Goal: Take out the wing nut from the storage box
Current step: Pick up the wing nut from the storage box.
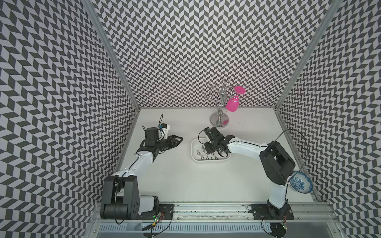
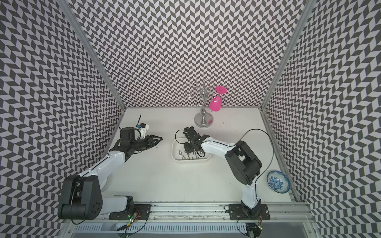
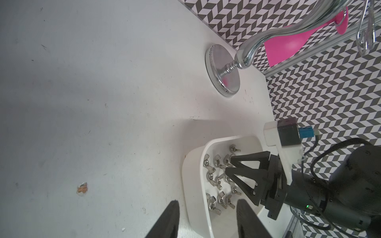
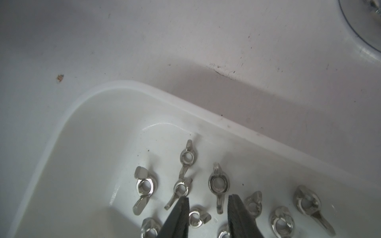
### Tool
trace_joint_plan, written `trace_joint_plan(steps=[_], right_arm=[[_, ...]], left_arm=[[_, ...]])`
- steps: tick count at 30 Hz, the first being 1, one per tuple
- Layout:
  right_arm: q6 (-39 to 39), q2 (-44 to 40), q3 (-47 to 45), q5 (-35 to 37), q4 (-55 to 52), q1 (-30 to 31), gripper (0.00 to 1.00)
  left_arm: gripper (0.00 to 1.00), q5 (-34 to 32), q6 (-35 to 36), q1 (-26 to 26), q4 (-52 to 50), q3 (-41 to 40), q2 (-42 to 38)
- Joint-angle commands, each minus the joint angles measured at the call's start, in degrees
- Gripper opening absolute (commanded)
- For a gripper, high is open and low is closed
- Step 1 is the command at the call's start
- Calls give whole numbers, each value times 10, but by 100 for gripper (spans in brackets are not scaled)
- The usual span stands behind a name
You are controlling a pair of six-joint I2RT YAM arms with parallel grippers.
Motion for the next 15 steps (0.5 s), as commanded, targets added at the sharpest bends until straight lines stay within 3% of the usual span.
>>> trace_joint_plan(steps=[1,15], right_arm=[[-2,16,12,5,21,-6,37],[3,44,22,-9,32,-10,35]], left_arm=[[49,13,6,3,5,0,2],[49,14,6,3,4,-2,-2]])
